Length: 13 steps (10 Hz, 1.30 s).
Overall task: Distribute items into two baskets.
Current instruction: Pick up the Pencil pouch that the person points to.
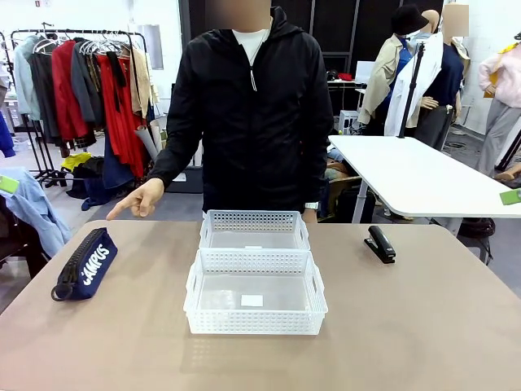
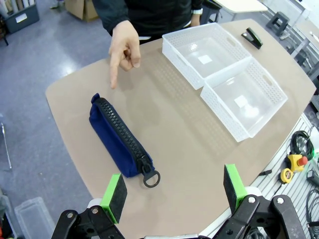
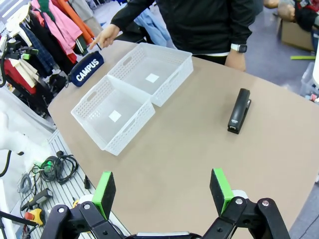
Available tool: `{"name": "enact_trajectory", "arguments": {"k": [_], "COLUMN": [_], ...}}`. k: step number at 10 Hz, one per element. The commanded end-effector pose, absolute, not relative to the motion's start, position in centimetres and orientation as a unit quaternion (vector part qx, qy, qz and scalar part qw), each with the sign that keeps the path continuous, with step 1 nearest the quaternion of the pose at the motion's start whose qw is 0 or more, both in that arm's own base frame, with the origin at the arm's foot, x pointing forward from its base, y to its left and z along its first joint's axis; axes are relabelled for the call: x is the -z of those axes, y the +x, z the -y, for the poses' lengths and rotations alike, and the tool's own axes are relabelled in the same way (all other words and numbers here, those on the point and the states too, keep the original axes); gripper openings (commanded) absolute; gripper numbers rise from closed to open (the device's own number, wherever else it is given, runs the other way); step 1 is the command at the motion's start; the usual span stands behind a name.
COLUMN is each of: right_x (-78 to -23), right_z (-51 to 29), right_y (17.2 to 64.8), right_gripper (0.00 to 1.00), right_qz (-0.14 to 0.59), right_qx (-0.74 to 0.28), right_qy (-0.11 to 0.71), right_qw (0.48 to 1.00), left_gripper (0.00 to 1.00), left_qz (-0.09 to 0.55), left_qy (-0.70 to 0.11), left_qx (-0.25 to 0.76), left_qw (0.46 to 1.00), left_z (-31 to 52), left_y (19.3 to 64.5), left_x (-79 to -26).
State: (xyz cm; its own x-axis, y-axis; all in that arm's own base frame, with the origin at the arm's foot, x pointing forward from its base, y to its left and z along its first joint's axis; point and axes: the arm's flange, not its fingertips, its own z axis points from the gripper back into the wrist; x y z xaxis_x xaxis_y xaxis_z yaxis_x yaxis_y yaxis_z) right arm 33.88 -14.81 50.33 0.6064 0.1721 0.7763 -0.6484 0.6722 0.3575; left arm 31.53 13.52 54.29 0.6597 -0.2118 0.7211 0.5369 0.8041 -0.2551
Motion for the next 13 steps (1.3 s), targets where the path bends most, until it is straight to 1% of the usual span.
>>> {"name": "enact_trajectory", "arguments": {"k": [1, 3, 5, 7, 9, 11, 13], "right_x": [-50.5, -50.5, -50.5, -50.5, -50.5, -50.5, -50.5], "right_z": [14.9, 14.9, 14.9, 14.9, 14.9, 14.9, 14.9], "right_y": [34.3, 34.3, 34.3, 34.3, 34.3, 34.3, 34.3], "right_gripper": [1.00, 1.00, 1.00, 1.00, 1.00, 1.00, 1.00], "right_qz": [0.385, 0.385, 0.385, 0.385, 0.385, 0.385, 0.385], "right_qx": [-0.253, -0.253, -0.253, -0.253, -0.253, -0.253, -0.253], "right_qy": [0.325, 0.325, 0.325, 0.325, 0.325, 0.325, 0.325], "right_qw": [0.826, 0.826, 0.826, 0.826, 0.826, 0.826, 0.826], "left_gripper": [1.00, 1.00, 1.00, 1.00, 1.00, 1.00, 1.00], "left_qz": [0.354, 0.310, 0.274, 0.246, 0.206, 0.168, 0.137], "left_qy": [-0.230, -0.204, -0.183, -0.149, -0.116, -0.084, -0.046], "left_qx": [0.212, 0.209, 0.214, 0.207, 0.206, 0.204, 0.204], "left_qw": [0.881, 0.905, 0.919, 0.935, 0.950, 0.961, 0.968], "left_z": [-13.5, -12.8, -11.9, -11.3, -10.3, -8.9, -7.0], "left_y": [31.5, 36.7, 40.8, 45.6, 49.2, 51.6, 51.5], "left_x": [-54.3, -54.4, -53.9, -52.7, -51.1, -49.3, -48.6]}}
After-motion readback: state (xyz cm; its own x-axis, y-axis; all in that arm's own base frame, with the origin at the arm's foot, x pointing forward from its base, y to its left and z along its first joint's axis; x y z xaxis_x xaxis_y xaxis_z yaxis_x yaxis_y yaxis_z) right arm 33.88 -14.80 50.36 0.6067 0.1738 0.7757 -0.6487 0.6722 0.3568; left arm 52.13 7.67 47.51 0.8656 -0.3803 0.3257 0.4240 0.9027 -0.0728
